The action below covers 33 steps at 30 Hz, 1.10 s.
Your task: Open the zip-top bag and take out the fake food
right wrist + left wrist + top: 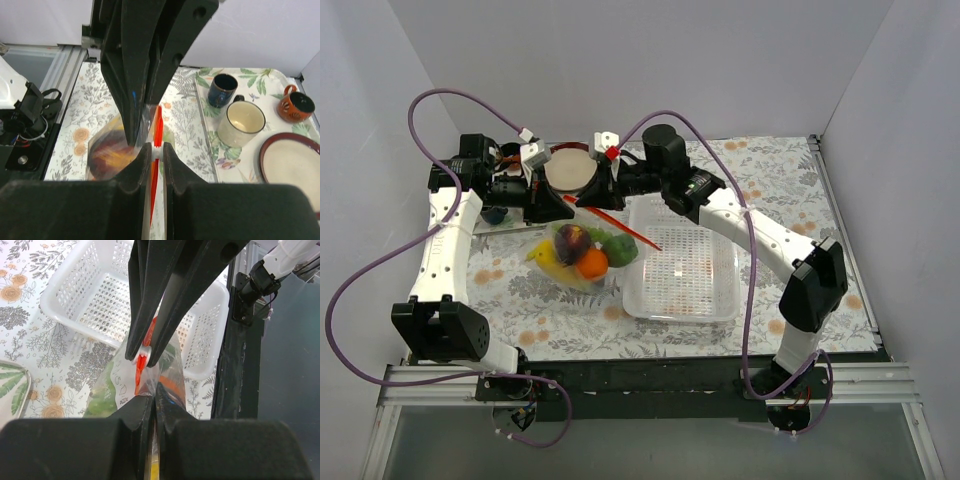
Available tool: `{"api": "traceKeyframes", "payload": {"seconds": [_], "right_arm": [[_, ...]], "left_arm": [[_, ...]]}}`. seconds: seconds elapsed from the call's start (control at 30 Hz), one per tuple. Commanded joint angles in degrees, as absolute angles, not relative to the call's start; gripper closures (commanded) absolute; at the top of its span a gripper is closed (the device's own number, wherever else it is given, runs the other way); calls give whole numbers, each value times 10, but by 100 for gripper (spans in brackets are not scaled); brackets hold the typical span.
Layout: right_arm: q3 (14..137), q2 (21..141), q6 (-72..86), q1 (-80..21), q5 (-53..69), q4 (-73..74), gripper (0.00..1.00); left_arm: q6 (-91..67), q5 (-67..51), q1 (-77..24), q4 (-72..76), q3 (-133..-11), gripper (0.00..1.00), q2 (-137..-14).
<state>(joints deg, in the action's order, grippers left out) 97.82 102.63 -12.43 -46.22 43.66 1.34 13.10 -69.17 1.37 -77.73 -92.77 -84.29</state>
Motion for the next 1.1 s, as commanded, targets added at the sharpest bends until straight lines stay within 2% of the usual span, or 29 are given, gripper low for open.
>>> {"api": "traceKeyframes", "payload": {"seconds": [0.0,0.23,0.5,0.8,1.07], "right_arm": [[940,987,-141,-442,413,32,97],[865,937,-148,-417,406,31,98],[708,847,-128,-388,383,-25,98],[643,807,-125,-378,367,-24,99],[604,784,-123,-370,356,-22,99]], "left_arm": [[125,-729,14,-795,-957,100,-828],[133,-710,14,-795,-963,100,-831],[153,-687,14,-793,-992,100,-849],[149,-630,34,-762,-1029,100,-860],[162,-635,92,-743,-1019,100,-867]]}}
